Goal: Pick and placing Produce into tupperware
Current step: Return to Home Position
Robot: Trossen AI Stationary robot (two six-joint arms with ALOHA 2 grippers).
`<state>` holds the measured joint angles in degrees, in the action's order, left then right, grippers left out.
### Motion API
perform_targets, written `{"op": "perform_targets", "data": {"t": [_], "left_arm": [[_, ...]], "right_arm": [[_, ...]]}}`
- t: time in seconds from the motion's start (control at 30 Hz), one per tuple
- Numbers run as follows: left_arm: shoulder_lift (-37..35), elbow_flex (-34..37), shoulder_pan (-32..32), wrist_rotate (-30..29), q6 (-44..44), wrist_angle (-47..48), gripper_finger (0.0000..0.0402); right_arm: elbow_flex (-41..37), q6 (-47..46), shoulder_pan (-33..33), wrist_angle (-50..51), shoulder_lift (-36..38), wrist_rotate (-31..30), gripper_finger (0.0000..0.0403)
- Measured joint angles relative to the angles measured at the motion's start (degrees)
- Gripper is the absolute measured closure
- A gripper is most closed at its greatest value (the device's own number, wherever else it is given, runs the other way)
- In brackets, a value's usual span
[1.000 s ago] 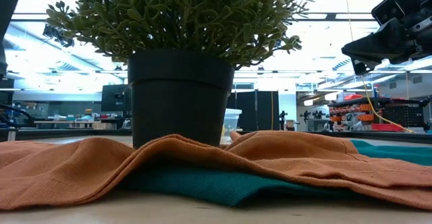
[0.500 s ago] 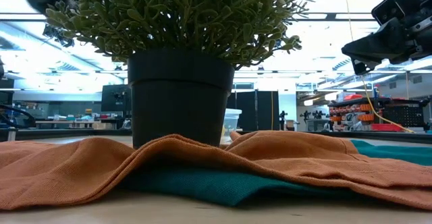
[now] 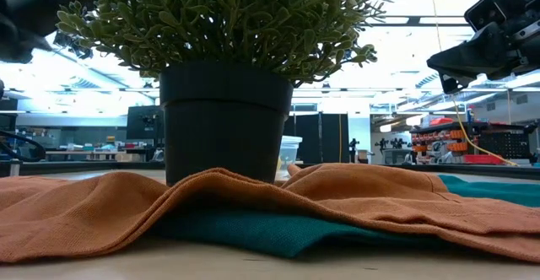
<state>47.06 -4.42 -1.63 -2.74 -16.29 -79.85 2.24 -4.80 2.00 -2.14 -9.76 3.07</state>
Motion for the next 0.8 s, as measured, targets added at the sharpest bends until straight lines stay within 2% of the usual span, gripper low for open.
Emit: {"op": "perform_targets", "data": {"t": [0.17,0.43,0.6,0.8], "left_arm": [[-4.1,2.3,0.0,0.6,-1.9,5.3,0.0382],[-9.0,2.3,0.0,5.8,-4.1,18.1,0.0396],[-12.9,2.3,-0.1,5.9,-3.7,25.1,0.0385],[-19.9,2.3,-0.1,6.0,-3.0,32.4,0.0396]], "right_arm": [[0.0,0.0,0.0,0.0,0.0,0.0,0.0403],[0.0,0.0,0.0,0.0,0.0,0.0,0.0403],[0.0,0.0,0.0,0.0,0.0,0.0,0.0403],[0.0,0.0,0.0,0.0,0.0,0.0,0.0403]]}}
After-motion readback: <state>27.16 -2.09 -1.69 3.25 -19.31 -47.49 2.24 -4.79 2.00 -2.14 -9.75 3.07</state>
